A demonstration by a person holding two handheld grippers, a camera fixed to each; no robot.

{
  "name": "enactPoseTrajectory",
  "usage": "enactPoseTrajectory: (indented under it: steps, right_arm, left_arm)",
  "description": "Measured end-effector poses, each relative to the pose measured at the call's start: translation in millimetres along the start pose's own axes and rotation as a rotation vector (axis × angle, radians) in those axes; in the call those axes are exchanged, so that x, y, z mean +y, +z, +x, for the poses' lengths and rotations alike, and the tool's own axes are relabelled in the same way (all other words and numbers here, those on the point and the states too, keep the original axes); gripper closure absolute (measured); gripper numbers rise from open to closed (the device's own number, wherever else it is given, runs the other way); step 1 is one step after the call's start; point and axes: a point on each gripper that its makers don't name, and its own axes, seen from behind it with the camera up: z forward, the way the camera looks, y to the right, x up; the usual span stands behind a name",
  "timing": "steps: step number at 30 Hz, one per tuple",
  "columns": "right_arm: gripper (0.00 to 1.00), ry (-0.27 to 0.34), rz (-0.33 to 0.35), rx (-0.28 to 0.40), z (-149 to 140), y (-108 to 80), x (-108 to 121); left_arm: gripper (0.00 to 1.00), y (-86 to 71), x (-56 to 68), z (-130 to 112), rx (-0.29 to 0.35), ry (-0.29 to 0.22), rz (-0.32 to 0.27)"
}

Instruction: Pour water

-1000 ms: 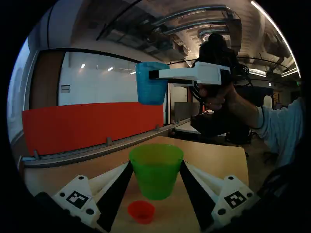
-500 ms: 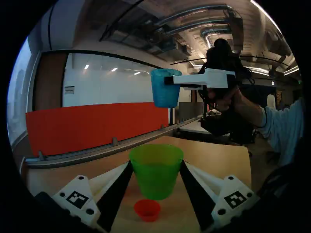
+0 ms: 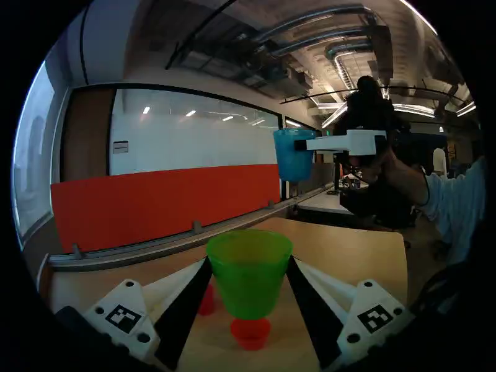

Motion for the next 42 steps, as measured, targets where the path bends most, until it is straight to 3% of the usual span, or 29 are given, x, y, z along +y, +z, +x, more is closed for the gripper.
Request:
enactPoseTrajectory:
  steps: [12,24,42]
  right_arm:
    - [0.1,-0.014,0.016,-0.017,-19,-0.4,-3]
    - [0.1,-0.022,0.049,-0.078,-51,-1.7,-10]
    - [0.1,0.054,0.099,-0.216,-123,-11.5,-13]
  left_arm:
    - [0.16,-4.3,-7.6,-7,-0.022,0.009,0.015]
    - [0.15,-9.8,-14.6,-20,-0.058,0.007,0.027]
    - [0.15,-24.5,-28.7,-65,-0.162,-0.003,0.061]
